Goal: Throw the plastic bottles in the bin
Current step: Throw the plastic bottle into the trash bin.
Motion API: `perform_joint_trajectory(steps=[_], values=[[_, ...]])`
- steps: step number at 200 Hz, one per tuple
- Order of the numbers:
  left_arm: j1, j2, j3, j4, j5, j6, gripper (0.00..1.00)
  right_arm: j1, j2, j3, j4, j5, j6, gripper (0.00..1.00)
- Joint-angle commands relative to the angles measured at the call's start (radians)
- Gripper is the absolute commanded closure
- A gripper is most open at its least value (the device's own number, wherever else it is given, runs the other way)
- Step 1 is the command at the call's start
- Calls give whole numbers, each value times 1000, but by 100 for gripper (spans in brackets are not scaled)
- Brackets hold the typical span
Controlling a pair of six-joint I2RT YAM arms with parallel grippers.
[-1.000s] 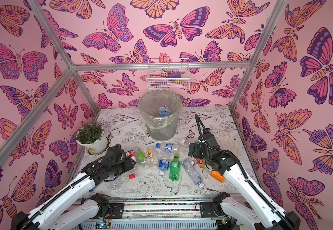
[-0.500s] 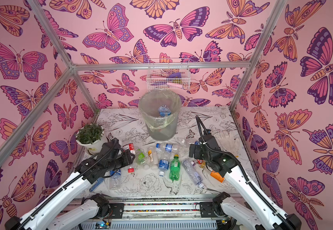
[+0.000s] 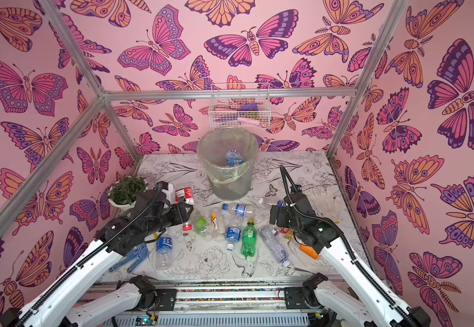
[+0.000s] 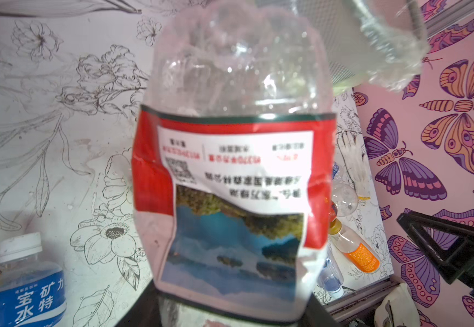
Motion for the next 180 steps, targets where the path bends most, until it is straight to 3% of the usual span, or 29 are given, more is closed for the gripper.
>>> perform_joint_trajectory(steps=[1,180], values=[[-15,9,77,-6,-34,76,100,-7,-15,-7,5,22,7,1],[-163,324,754,112,-127,500,100,-7,-26,-61,38,-29,30,1]])
